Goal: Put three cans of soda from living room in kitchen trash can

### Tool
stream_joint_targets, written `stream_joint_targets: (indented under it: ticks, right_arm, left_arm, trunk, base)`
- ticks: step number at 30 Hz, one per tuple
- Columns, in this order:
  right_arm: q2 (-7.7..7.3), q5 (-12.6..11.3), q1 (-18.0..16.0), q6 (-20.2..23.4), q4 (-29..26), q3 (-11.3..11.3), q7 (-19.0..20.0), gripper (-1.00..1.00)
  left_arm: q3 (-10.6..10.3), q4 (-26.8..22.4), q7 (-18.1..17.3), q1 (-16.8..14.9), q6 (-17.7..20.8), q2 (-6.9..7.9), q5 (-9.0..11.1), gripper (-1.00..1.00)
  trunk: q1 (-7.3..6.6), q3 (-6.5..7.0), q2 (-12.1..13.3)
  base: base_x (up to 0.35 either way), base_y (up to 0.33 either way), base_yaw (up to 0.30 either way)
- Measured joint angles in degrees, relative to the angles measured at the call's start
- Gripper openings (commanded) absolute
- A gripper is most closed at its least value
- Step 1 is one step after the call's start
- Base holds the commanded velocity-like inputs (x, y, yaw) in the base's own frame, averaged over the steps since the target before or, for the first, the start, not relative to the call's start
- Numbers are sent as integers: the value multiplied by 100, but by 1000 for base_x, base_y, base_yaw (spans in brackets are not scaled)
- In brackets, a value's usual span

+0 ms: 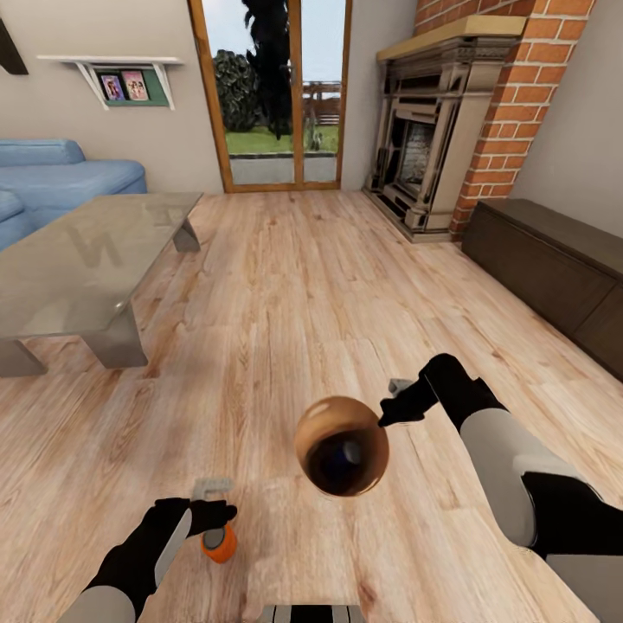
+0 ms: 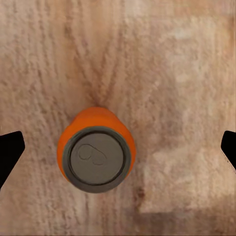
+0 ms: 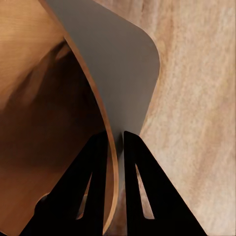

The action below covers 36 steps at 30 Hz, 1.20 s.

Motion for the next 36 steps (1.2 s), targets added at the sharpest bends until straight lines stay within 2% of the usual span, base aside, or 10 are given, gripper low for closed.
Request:
stream_joint_targets:
  ticks: [5, 16, 22, 24, 29, 34, 36]
  right_arm:
    - [0, 14, -25, -1, 16, 3, 1, -100]
    - [1, 17, -28, -6, 19, 3, 1, -100]
    - [11, -7, -53, 6, 21, -7, 6, -100]
    - [16, -26, -79, 10, 38, -10, 15, -100]
    - [2, 16, -200, -12, 224, -3, 44, -100]
    - [-1, -24, -290, -2, 408, -11, 53, -100]
    - [-2, 13, -301, -19, 432, -1, 51, -100]
  left_arm:
    - [-7, 4, -14, 2, -237, 6, -20, 100]
    - [-9, 13, -21, 2, -283, 28, -29, 100]
    - [-16, 6, -6, 2, -301, 31, -26, 100]
    - [-17, 6, -7, 2, -320, 31, -26, 100]
    - [-19, 12, -13, 2, -807, 31, -39, 100]
    - [-23, 13, -12, 2, -930, 31, -38, 100]
    - [-23, 12, -6, 2, -946, 31, -32, 100]
  trunk:
    - [0, 0, 0]
    - [29, -243, -14]
    - [28, -244, -15]
    - [34, -287, -17]
    - [47, -398, -24]
    - [60, -509, -30]
    - [59, -510, -31]
  base:
    - [0, 0, 0]
    - [0, 0, 0]
    - [0, 0, 0]
    - [0, 0, 0]
    - [0, 0, 0]
    - [0, 0, 0]
    - [0, 0, 0]
